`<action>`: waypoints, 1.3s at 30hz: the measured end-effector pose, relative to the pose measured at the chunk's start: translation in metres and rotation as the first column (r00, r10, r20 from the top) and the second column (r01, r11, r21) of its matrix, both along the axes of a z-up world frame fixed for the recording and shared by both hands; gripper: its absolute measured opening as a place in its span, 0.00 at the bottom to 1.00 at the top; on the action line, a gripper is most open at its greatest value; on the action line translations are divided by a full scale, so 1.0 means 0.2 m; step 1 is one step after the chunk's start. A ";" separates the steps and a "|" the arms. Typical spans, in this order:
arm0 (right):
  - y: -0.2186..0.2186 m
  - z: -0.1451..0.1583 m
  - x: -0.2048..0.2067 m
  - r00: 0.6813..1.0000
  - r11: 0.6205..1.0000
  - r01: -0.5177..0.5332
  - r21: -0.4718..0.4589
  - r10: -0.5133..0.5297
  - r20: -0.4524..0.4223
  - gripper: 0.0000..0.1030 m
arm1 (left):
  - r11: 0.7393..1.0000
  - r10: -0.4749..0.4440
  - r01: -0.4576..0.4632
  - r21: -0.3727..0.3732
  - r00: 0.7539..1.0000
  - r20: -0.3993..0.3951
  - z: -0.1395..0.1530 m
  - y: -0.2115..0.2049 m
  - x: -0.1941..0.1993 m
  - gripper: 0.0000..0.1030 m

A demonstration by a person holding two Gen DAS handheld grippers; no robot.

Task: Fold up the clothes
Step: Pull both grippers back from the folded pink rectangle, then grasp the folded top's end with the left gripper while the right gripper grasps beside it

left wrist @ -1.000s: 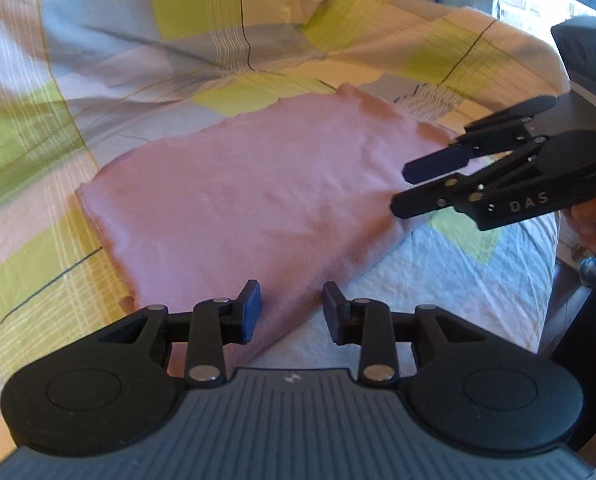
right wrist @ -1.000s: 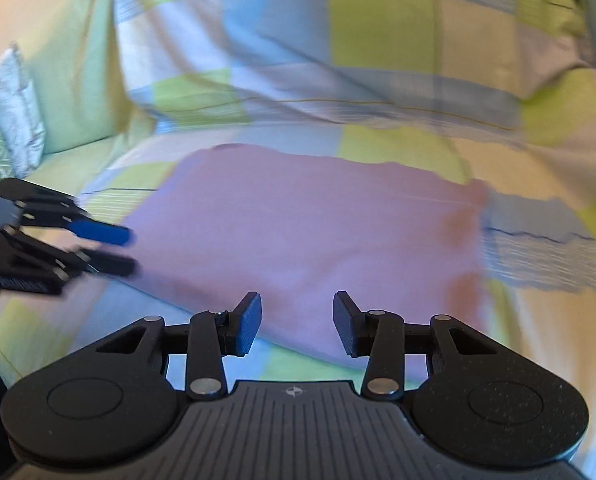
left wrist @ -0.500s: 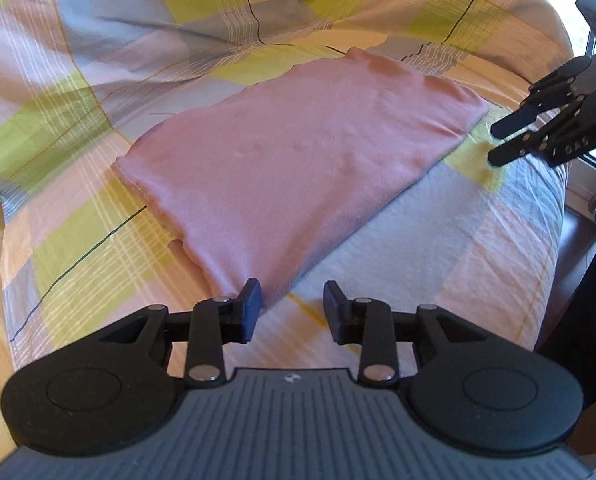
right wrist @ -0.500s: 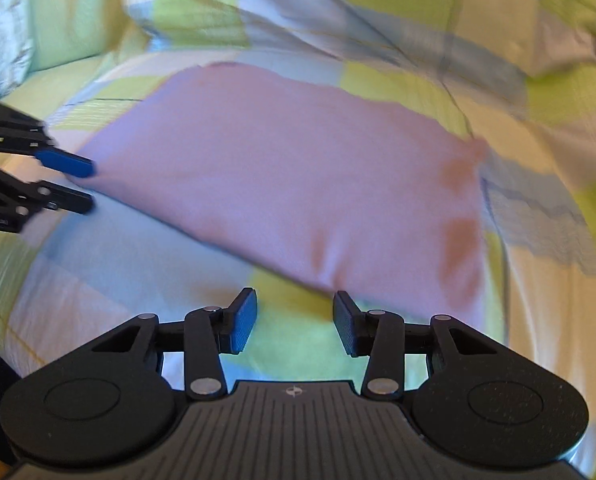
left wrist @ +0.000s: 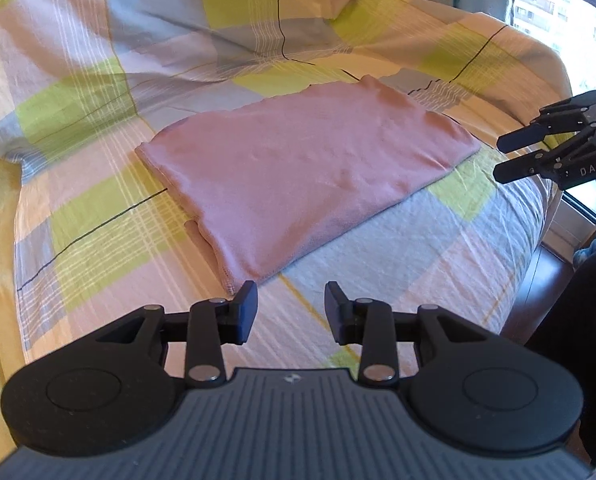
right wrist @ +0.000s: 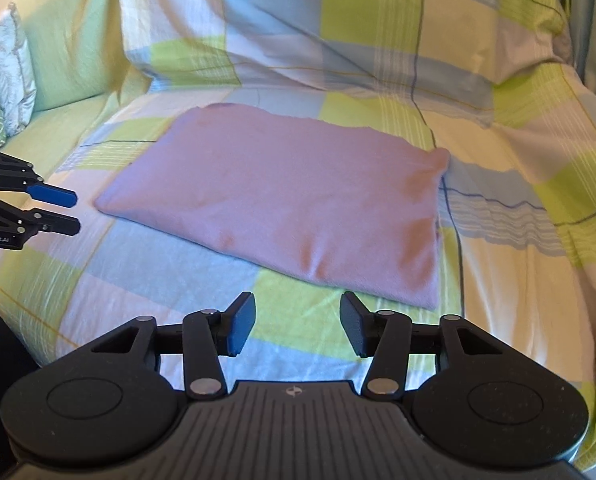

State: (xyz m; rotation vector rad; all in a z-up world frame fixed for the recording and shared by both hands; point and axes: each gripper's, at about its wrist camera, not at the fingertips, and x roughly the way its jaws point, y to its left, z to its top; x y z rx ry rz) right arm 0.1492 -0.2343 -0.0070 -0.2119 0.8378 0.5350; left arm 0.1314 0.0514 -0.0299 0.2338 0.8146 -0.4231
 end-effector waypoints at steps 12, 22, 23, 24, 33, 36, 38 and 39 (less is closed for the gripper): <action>-0.08 -0.11 0.08 0.991 0.980 0.134 0.150 -0.131 -0.028 0.53 | 0.990 -0.144 0.143 0.016 0.986 0.084 0.11 0.00 0.27 0.36; -0.14 -0.15 0.34 0.968 0.960 0.245 0.134 -0.250 0.020 0.53 | 0.955 -0.296 0.296 0.005 0.954 0.044 0.10 -0.14 0.75 0.36; -0.15 -0.15 0.35 0.964 0.956 0.265 0.123 -0.266 -0.003 0.53 | 0.954 -0.300 0.300 0.001 0.954 0.001 0.11 -0.17 0.77 0.36; -0.15 -0.14 0.36 0.958 0.952 0.286 0.112 -0.284 -0.029 0.53 | 0.948 -0.316 0.317 0.012 0.948 -0.033 0.13 -0.20 0.79 0.36; -0.20 0.13 0.40 0.853 0.871 0.474 0.130 -0.418 -0.313 0.55 | 0.849 -0.462 0.503 0.161 0.855 -0.236 0.43 -0.47 0.99 0.49; -0.23 0.18 0.38 0.792 0.813 0.560 0.158 -0.469 -0.392 0.55 | 0.807 -0.523 0.563 0.179 0.822 -0.227 0.51 -0.54 1.10 0.65; -0.25 0.20 0.34 0.768 0.792 0.588 0.165 -0.482 -0.421 0.55 | 0.785 -0.543 0.592 0.183 0.799 -0.257 0.52 -0.61 1.19 0.65; -0.25 0.21 0.33 0.761 0.786 0.595 0.168 -0.483 -0.434 0.55 | 0.774 -0.554 0.606 0.184 0.788 -0.269 0.52 -0.64 1.24 0.65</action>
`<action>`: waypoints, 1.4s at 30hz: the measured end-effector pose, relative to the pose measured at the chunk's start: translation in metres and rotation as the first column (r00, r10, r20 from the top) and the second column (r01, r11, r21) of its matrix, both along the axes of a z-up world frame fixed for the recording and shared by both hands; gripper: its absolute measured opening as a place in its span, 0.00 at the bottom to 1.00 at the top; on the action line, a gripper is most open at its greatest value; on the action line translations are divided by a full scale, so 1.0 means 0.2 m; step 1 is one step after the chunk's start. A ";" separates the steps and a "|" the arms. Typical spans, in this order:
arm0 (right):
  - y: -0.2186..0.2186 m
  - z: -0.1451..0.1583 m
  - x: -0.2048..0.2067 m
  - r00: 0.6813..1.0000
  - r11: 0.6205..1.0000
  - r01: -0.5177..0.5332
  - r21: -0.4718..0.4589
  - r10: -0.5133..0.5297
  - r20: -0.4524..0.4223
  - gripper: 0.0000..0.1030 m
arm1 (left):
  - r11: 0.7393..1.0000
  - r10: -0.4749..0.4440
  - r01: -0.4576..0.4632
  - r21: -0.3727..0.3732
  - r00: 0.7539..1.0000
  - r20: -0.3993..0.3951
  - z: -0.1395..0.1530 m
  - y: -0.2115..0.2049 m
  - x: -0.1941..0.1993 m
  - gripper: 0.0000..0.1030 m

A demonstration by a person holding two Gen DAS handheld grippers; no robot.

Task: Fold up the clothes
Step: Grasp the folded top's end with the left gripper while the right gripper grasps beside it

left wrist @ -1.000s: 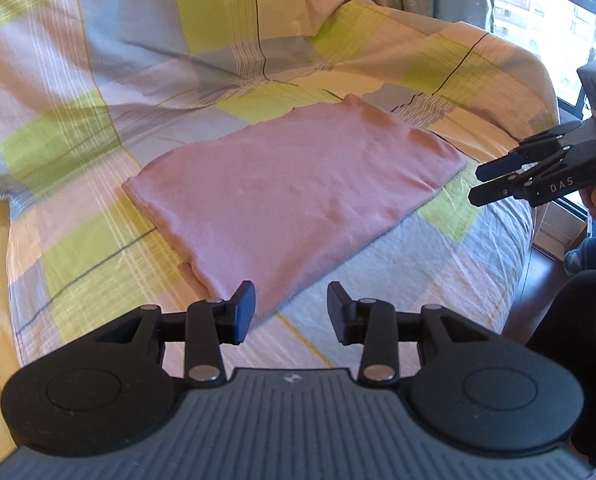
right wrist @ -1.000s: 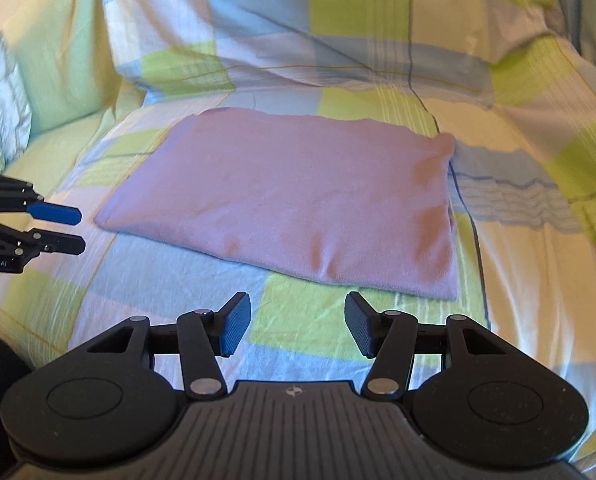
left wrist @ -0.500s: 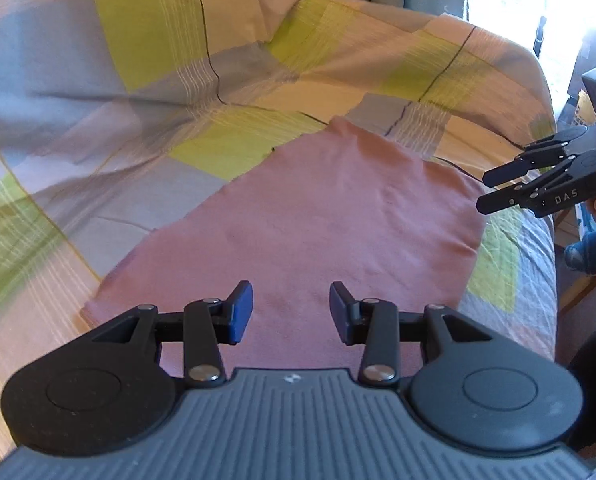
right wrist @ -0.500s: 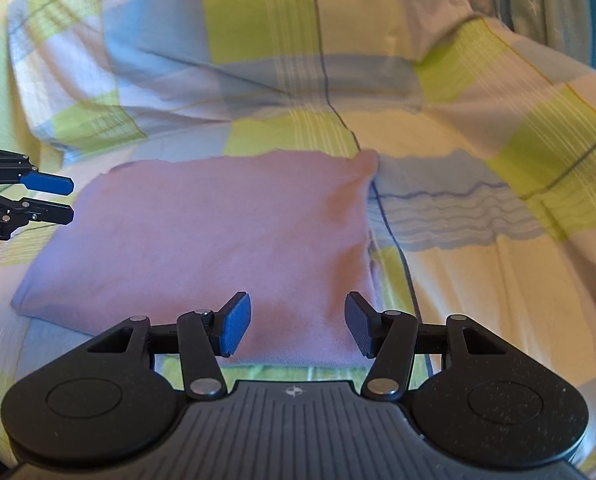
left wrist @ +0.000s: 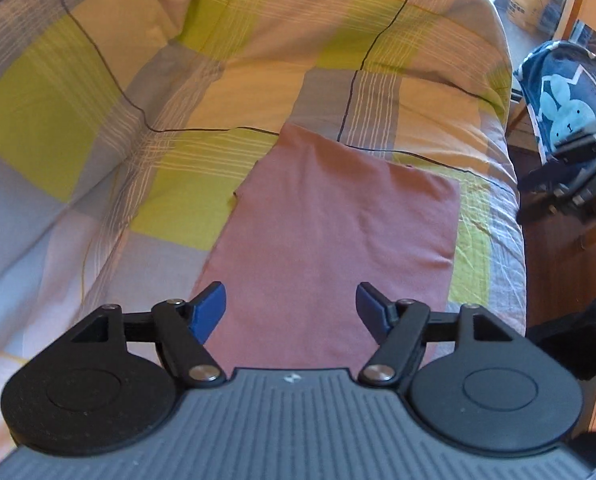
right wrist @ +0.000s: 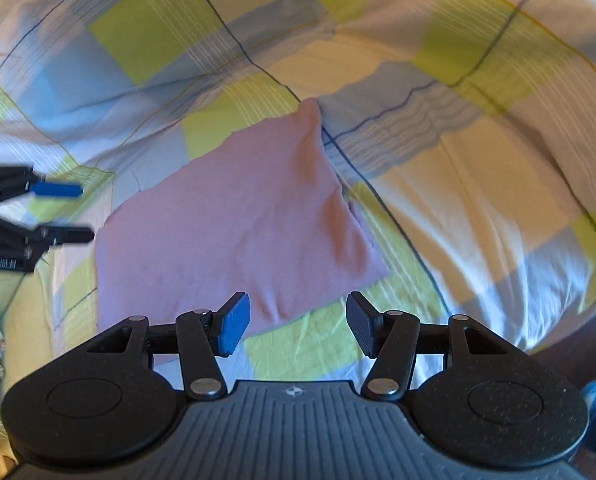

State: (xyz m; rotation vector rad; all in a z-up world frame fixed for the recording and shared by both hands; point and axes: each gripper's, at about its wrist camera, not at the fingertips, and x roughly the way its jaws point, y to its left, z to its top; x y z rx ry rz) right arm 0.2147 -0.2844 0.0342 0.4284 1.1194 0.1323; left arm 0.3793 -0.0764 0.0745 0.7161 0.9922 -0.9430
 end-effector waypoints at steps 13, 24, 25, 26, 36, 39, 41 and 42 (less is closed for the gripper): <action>-0.07 -0.29 0.01 0.946 0.941 0.294 0.171 -0.260 -0.195 0.55 | 0.972 -0.230 0.236 0.016 0.960 -0.158 -0.38 -0.41 0.53 0.77; -0.03 -0.45 -0.02 0.890 0.850 0.454 0.267 -0.414 -0.194 0.55 | 0.927 -0.342 0.372 0.057 0.896 -0.283 -0.65 -0.67 0.79 0.53; -0.04 -0.46 -0.03 0.885 0.843 0.463 0.273 -0.423 -0.194 0.55 | 0.919 -0.356 0.389 0.061 0.887 -0.294 -0.65 -0.68 0.80 0.52; -0.04 -0.47 -0.04 0.881 0.836 0.471 0.281 -0.432 -0.192 0.55 | 0.912 -0.368 0.404 0.065 0.879 -0.302 -0.66 -0.69 0.81 0.48; -0.05 -0.50 0.02 0.873 0.821 0.486 0.299 -0.470 -0.129 0.55 | 0.886 -0.393 0.456 0.084 0.835 -0.384 -0.65 -0.73 0.89 0.11; -0.07 -0.51 0.02 0.863 0.808 0.502 0.307 -0.490 -0.122 0.55 | 0.886 -0.397 0.457 0.078 0.835 -0.381 -0.65 -0.73 0.88 0.08; -0.08 -0.53 0.03 0.850 0.788 0.522 0.326 -0.511 -0.125 0.55 | 0.886 -0.402 0.459 0.070 0.833 -0.382 -0.65 -0.72 0.88 0.06; -0.09 -0.54 0.03 0.844 0.778 0.531 0.336 -0.522 -0.126 0.55 | 0.884 -0.406 0.463 0.064 0.829 -0.384 -0.65 -0.72 0.88 0.04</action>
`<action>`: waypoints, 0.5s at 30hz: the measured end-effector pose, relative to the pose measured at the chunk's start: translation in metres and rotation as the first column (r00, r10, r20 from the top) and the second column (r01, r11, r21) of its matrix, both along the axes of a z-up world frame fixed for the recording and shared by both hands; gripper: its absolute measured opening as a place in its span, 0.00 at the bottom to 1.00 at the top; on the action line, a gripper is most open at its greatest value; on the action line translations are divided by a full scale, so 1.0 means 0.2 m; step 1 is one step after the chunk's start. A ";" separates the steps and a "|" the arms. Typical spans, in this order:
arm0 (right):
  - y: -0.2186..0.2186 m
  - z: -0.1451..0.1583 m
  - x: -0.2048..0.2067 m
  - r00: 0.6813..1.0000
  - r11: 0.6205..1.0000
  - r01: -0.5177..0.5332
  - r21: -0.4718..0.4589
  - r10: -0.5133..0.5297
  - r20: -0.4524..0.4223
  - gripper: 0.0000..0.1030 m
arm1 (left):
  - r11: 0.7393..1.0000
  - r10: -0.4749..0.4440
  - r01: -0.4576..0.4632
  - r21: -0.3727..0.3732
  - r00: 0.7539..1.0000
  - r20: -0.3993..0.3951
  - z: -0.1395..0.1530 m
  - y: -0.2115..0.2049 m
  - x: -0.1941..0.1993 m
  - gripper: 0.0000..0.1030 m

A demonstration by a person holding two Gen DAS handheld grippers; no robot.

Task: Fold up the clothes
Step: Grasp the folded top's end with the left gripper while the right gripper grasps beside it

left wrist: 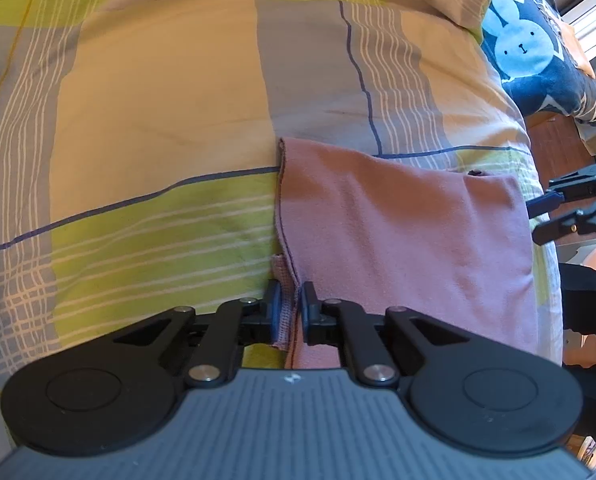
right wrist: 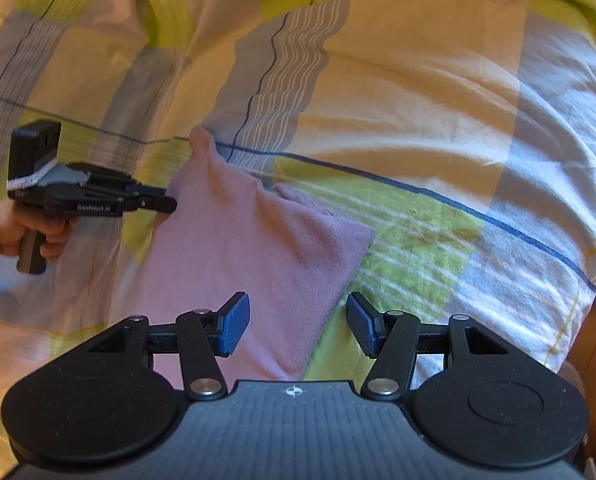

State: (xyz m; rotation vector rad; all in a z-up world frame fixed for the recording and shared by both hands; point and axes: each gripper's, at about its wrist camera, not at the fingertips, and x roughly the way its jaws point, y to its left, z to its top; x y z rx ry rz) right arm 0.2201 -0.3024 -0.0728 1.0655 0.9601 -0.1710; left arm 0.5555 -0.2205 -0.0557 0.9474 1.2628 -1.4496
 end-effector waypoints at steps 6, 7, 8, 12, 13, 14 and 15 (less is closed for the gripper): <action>-0.01 -0.02 0.00 0.999 0.997 0.043 0.068 -0.045 0.028 0.57 | 1.000 -0.002 0.002 -0.013 1.000 -0.006 0.00 0.00 -0.01 0.03; -0.01 -0.03 0.00 0.998 0.996 0.046 0.073 -0.048 0.032 0.57 | 1.000 -0.001 0.001 -0.016 1.000 -0.007 -0.01 0.00 -0.01 0.03; -0.02 -0.04 0.00 0.998 0.995 0.058 0.084 -0.061 0.035 0.57 | 1.000 0.003 -0.003 -0.018 1.000 -0.008 -0.01 0.01 -0.01 0.03; -0.04 -0.06 0.03 0.995 0.991 0.089 0.103 -0.093 0.037 0.53 | 1.000 0.010 -0.010 -0.025 1.000 -0.001 0.01 0.02 -0.02 0.02; -0.05 -0.06 0.04 0.995 0.990 0.094 0.104 -0.098 0.033 0.49 | 1.000 0.008 -0.008 -0.026 1.000 0.003 0.01 0.02 -0.02 0.02; -0.06 -0.06 0.04 0.994 0.989 0.101 0.108 -0.104 0.026 0.45 | 1.000 0.004 -0.004 -0.027 1.000 0.008 0.02 0.01 -0.03 0.01; -0.07 -0.07 0.05 0.994 0.988 0.107 0.114 -0.109 0.013 0.35 | 1.000 0.004 -0.003 -0.028 1.000 0.012 0.02 0.02 -0.03 0.01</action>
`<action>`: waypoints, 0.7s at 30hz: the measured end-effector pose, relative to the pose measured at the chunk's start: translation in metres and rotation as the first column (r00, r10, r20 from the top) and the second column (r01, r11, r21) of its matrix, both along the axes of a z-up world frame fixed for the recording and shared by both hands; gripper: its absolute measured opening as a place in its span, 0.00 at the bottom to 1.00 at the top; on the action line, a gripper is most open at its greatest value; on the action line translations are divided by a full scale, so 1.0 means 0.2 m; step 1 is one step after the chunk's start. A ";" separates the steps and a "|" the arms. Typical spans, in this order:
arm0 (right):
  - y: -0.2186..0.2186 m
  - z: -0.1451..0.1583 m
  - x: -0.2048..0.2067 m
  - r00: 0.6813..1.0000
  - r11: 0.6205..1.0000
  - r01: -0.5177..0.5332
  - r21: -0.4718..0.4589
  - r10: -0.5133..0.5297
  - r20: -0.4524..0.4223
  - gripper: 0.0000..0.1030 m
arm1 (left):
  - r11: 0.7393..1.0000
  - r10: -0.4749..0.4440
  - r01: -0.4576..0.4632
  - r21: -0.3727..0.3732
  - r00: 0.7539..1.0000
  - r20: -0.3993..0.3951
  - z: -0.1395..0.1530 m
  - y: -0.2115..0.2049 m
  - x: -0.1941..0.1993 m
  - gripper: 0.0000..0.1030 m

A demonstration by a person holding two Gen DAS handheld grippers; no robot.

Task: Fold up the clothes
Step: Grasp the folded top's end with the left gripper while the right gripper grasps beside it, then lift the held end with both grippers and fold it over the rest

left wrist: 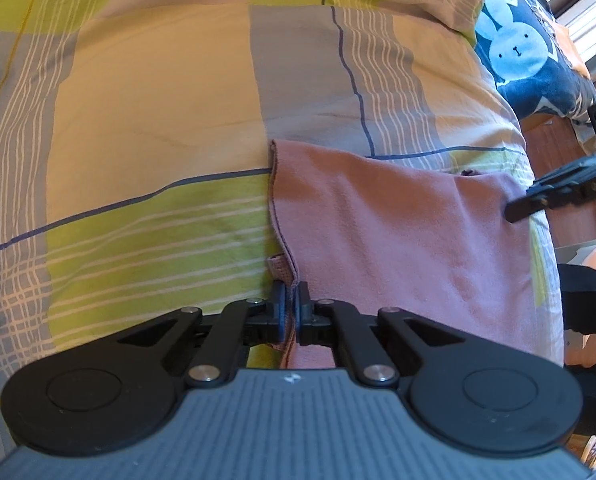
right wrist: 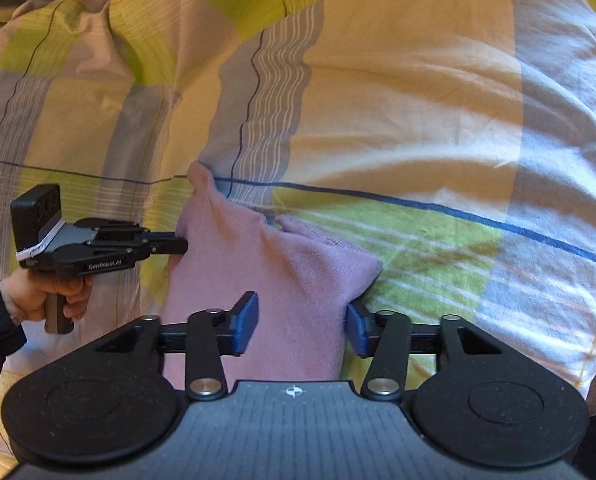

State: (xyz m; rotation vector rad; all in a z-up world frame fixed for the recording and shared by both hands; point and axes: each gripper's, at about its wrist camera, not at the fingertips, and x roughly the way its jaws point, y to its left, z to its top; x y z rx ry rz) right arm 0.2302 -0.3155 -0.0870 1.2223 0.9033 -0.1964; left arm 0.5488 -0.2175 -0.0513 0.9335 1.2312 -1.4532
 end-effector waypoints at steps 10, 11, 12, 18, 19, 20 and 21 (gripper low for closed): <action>-0.04 0.16 0.08 0.994 0.993 -0.103 -0.060 0.102 -0.032 0.03 | 0.991 0.089 -0.087 -0.097 0.996 0.019 0.22 0.10 0.01 0.01; -0.04 0.20 0.10 0.993 0.990 -0.119 -0.078 0.118 -0.020 0.03 | 0.987 0.112 -0.108 -0.123 0.994 0.021 0.28 0.12 0.02 0.01; -0.04 0.26 0.11 0.991 0.986 -0.135 -0.099 0.135 -0.005 0.03 | 0.980 0.135 -0.130 -0.150 0.991 0.023 0.34 0.14 0.03 0.01; -0.09 0.72 0.22 0.963 0.935 -0.197 -0.296 0.240 0.119 0.03 | 0.887 0.295 -0.272 -0.373 0.955 0.005 0.80 0.31 0.07 0.01; -0.11 0.81 0.23 0.956 0.921 -0.199 -0.333 0.257 0.140 0.03 | 0.864 0.318 -0.290 -0.411 0.948 0.001 0.88 0.34 0.06 0.01; -0.12 0.90 0.23 0.948 0.907 -0.200 -0.371 0.274 0.159 0.03 | 0.842 0.335 -0.300 -0.449 0.942 -0.002 0.96 0.38 0.04 0.01; -0.13 0.99 0.24 0.940 0.891 -0.199 -0.408 0.291 0.178 0.03 | 0.818 0.351 -0.309 -0.486 0.936 -0.005 1.04 0.41 0.02 0.01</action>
